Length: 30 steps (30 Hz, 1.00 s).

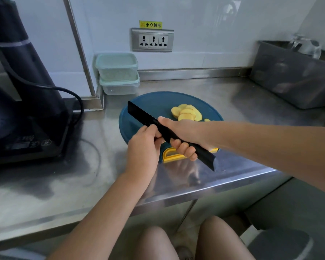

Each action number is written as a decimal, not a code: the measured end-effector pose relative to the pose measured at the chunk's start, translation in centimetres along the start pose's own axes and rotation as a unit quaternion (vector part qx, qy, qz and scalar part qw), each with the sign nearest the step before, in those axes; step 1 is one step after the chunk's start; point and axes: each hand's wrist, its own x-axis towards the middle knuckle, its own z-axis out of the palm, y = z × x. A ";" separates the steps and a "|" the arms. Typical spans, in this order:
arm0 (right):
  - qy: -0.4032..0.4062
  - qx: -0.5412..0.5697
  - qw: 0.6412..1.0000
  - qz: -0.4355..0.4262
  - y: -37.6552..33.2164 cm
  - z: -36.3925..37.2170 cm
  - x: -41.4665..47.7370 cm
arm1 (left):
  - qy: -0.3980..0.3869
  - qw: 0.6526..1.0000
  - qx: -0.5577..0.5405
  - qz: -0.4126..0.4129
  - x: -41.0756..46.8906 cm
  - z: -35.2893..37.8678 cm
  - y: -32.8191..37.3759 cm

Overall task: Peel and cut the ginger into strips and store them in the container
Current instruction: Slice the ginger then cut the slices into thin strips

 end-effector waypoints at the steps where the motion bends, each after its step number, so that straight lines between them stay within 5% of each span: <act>1: 0.004 -0.004 1.000 -0.001 0.0 0.1 0.0 | -0.001 1.000 -0.001 -0.003 0.0 0.0 0.0; 30: 0.025 -0.011 1.000 -0.008 -1.2 1.1 0.7 | -0.002 1.000 0.004 -0.027 -0.3 0.3 0.4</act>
